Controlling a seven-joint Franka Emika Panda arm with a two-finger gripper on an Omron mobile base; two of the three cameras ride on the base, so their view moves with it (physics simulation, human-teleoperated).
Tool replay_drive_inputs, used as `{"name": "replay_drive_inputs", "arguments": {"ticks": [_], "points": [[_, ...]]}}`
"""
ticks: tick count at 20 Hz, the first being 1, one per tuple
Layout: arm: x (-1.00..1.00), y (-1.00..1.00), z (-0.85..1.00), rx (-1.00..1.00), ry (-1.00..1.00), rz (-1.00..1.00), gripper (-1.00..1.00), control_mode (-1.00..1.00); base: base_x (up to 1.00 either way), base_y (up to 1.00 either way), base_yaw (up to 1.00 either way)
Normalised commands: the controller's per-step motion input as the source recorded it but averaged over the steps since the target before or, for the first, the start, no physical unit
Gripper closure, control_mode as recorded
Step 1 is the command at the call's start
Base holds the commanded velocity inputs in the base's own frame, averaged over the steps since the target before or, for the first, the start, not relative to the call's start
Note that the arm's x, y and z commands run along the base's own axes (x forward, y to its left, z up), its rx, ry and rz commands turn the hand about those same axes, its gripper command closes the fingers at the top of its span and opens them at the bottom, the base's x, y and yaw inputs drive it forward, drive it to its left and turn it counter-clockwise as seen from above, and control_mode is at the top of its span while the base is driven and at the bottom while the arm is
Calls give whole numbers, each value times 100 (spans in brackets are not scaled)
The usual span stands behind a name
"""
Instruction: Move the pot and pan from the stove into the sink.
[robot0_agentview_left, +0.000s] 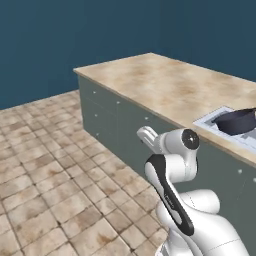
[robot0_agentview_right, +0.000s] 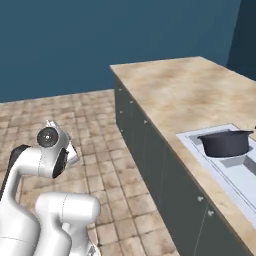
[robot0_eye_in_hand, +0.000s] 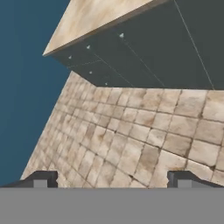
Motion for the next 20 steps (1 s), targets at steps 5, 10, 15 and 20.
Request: {"name": "replay_drive_inputs", "arguments": {"ticks": [5,10,15,20], "points": [[0,0,0,0,0,0,-100,100,-4,0,50],[0,0,0,0,0,0,-100,100,-4,0,50],[0,0,0,0,0,0,-100,100,-4,0,50],[0,0,0,0,0,0,-100,100,-3,0,50]]}}
